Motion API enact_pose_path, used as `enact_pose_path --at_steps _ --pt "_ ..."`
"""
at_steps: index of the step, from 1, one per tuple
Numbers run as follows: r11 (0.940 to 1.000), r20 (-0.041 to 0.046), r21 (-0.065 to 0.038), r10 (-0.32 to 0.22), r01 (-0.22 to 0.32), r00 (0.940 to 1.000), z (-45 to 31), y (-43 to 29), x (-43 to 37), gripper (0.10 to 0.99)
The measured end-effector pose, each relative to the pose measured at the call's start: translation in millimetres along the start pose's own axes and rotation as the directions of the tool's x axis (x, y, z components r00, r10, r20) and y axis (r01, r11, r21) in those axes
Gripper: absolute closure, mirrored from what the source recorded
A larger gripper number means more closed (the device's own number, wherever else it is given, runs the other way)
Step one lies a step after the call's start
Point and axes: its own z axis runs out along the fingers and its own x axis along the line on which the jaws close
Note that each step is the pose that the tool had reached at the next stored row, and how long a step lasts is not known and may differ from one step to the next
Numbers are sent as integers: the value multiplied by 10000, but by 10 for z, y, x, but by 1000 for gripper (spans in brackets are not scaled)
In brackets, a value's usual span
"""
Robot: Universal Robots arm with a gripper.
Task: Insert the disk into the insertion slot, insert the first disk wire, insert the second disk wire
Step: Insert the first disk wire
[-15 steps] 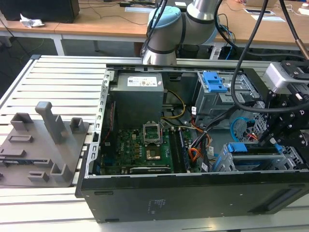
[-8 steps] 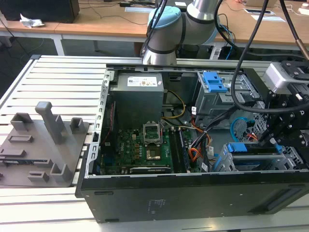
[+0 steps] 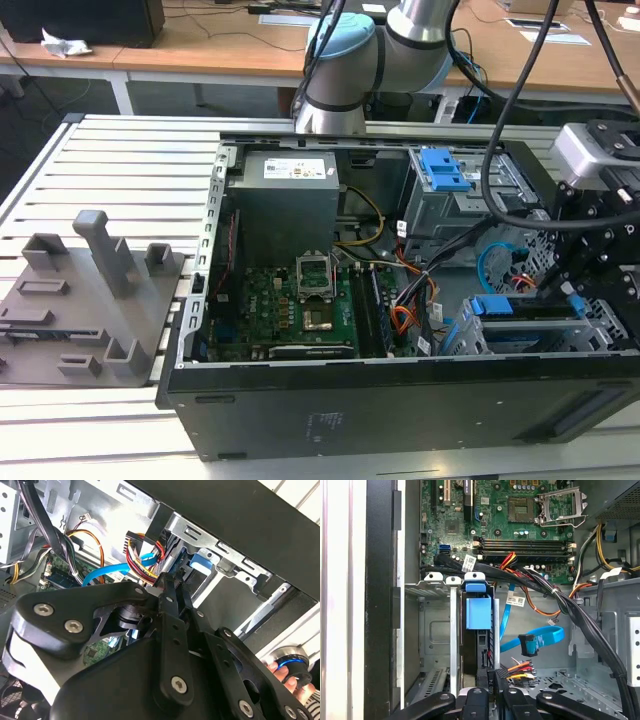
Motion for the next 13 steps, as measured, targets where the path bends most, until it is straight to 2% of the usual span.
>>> enact_pose_path --at_steps 5,7,13 --pt "10000 8 0 18 -18 10000 15 -1 5 910" --pt "9995 25 15 318 -318 9995 15 -3 5 910" --pt "9994 25 16 339 -339 9994 -3 -3 13 910"
